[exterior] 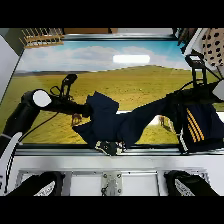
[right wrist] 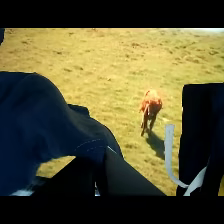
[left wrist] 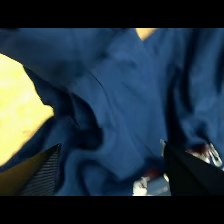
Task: Fold the clothes and pants, and hang the long-sleeved shirts on hangers.
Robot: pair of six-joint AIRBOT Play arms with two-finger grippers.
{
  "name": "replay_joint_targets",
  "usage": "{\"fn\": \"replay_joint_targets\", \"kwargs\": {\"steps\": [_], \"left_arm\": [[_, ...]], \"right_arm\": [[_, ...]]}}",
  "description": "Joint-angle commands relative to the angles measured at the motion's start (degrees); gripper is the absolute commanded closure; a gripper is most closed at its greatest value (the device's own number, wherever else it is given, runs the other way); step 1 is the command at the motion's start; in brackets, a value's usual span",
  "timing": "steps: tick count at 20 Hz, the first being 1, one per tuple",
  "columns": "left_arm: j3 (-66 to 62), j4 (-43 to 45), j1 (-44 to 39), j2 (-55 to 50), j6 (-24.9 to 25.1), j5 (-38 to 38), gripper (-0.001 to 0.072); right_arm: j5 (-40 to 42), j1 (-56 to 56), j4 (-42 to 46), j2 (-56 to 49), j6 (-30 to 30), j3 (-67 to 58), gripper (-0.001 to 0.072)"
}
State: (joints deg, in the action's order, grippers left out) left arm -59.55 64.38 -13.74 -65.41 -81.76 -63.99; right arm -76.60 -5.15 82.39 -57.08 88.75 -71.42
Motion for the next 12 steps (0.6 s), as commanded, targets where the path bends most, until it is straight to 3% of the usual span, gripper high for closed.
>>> {"fn": "replay_joint_targets", "kwargs": {"steps": [1,6,8,12], "left_arm": [[-3.3,-0.1,4.1,-9.4,-0.5,2.2,0.0002],[-3.5,-15.7,4.0,-20.6,4.0,-0.3,0.0002],[-3.5,-16.3,2.8,-22.1,4.0,-1.1,0.0003],[-3.5,-16.3,1.8,-20.2,5.2,-2.0,0.0503]], "right_arm": [[-0.2,0.0,-0.6,0.0,0.0,1.0,0.0695],[-0.2,0.0,-0.5,-0.2,0.0,1.5,0.0695],[-0.2,0.0,-0.5,-0.2,0.0,1.5,0.0695],[0.7,0.0,-0.5,-0.3,0.0,1.4,0.0695]]}}
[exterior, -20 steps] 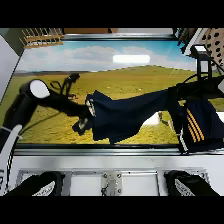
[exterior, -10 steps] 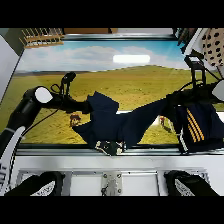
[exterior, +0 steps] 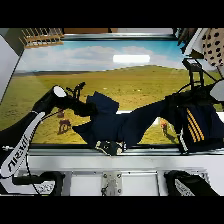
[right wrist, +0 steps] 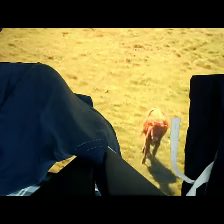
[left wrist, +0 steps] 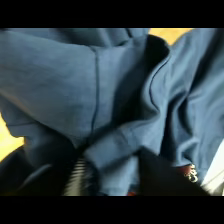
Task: Fold the clothes and pants, and hang the long-sleeved shirts on hangers.
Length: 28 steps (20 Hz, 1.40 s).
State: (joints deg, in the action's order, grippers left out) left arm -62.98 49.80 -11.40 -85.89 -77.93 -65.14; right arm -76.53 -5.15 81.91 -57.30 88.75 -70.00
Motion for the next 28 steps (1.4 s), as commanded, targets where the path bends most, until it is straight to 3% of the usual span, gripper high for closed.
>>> {"fn": "replay_joint_targets", "kwargs": {"steps": [1,4,8,12,18,22,24,28], "left_arm": [[-0.1,-1.8,-0.5,1.4,2.0,-0.7,0.0705],[-4.2,-1.8,3.7,8.7,2.0,-0.8,0.0700],[-22.4,-1.8,13.9,22.8,1.4,-1.9,0.0700],[-34.2,-1.4,18.8,34.4,1.4,-1.7,0.0700],[-30.8,-1.3,23.5,48.2,0.4,-1.1,0.0700],[-26.0,-1.7,29.8,55.7,-2.6,6.4,0.0700],[-27.8,-1.9,32.2,56.3,-2.6,7.2,0.0700],[-29.6,-1.8,34.8,49.0,-2.6,1.5,0.0700]], "right_arm": [[1.3,0.0,0.0,0.0,0.0,0.0,0.0695],[4.1,0.5,1.6,0.3,-1.4,-3.5,0.0695],[6.5,3.1,1.6,0.6,-2.2,-23.0,0.0695],[12.8,3.7,1.5,2.9,-2.2,-38.2,0.0695],[17.7,3.8,3.1,10.2,-2.2,-40.0,0.0695],[17.7,3.8,4.5,12.1,-2.1,-40.0,0.0696],[16.7,3.8,4.5,12.0,-2.1,-40.0,0.0696],[9.5,3.7,4.5,7.8,-0.6,-40.0,0.0696]]}}
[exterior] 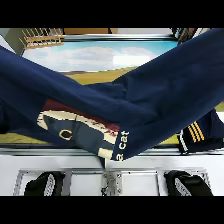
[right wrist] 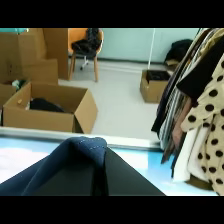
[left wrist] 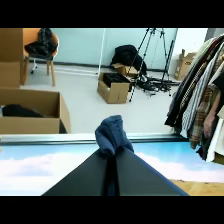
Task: Fold the clothes and pants, and hang the long-sleeved shirts on hangers.
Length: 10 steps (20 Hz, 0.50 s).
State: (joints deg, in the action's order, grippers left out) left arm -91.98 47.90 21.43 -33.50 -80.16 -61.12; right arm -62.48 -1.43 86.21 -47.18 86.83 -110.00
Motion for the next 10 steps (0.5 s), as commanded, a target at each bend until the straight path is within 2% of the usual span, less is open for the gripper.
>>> {"fn": "replay_joint_targets", "kwargs": {"steps": [1,4,6,8,10], "left_arm": [[0.3,0.0,1.6,-6.3,-0.4,-3.2,0.0700],[6.2,0.8,-3.1,-17.5,-0.1,-1.5,0.0700],[9.6,3.3,-6.6,-26.4,0.4,3.5,0.0700],[8.9,4.0,-9.2,-36.3,1.0,8.5,0.0700],[3.9,4.0,-11.0,-46.0,1.1,10.0,0.0700]], "right_arm": [[-6.6,0.0,0.2,-4.8,2.6,0.0,0.0696],[-11.1,-0.1,-0.1,-15.2,3.3,0.0,0.0696],[-11.5,-0.2,-1.0,-24.1,3.2,0.0,0.0696],[-7.2,-0.2,-0.9,-33.5,3.2,0.0,0.0696],[-1.2,-0.2,-1.9,-40.6,3.3,-0.1,0.0695]]}}
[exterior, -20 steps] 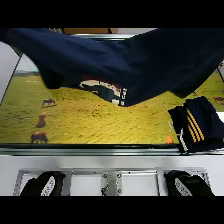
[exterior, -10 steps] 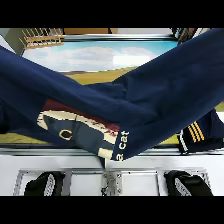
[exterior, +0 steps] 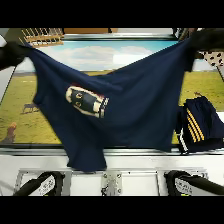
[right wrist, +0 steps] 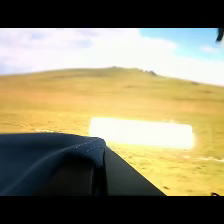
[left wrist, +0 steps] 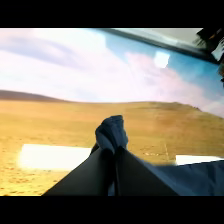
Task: Fold the clothes and pants, and hang the long-sleeved shirts on hangers.
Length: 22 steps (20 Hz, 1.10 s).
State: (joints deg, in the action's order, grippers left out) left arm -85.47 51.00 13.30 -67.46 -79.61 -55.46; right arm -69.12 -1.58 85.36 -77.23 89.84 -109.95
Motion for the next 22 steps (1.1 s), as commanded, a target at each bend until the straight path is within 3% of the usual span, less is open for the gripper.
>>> {"fn": "replay_joint_targets", "kwargs": {"steps": [1,2,3,4,5,6,8,11,17,22], "left_arm": [[-5.9,0.9,-3.4,-16.3,0.6,4.2,0.0700],[-9.0,0.9,-3.4,-19.6,0.1,4.1,0.0699],[-11.5,0.9,-3.4,-22.1,-1.1,3.9,0.0565],[-13.7,1.0,-3.0,-23.9,-2.8,3.1,0.0215],[-16.1,1.2,-2.1,-25.4,-3.9,0.7,0.0079],[-17.7,2.4,-0.7,-26.1,-4.2,-2.7,0.0101],[-17.1,7.0,1.9,-25.3,-4.3,-9.6,0.0101],[-5.1,13.9,5.5,-20.4,-4.3,-14.0,0.0102],[29.2,11.8,7.4,-14.4,-2.3,-7.4,0.0102],[36.3,0.5,6.6,-18.0,3.2,-1.3,0.0101]], "right_arm": [[8.0,0.0,-1.9,-12.9,0.2,-0.1,0.0695],[10.3,0.0,-2.7,-14.6,0.2,-0.1,0.0688],[12.0,0.0,-3.0,-15.8,0.2,-0.1,0.0658],[13.0,0.1,-3.1,-16.3,0.2,-0.1,0.0441],[13.2,0.2,-3.1,-16.3,0.2,-0.1,0.0174],[12.8,0.4,-2.8,-15.6,0.2,-0.2,0.0098],[9.4,1.2,-2.8,-13.2,-0.8,0.0,0.0100],[3.8,1.5,-3.0,-8.1,-3.3,3.7,0.0100],[2.6,1.4,-11.1,4.5,-3.3,24.6,0.0101],[2.7,1.4,-12.2,8.3,-3.3,33.4,0.0100]]}}
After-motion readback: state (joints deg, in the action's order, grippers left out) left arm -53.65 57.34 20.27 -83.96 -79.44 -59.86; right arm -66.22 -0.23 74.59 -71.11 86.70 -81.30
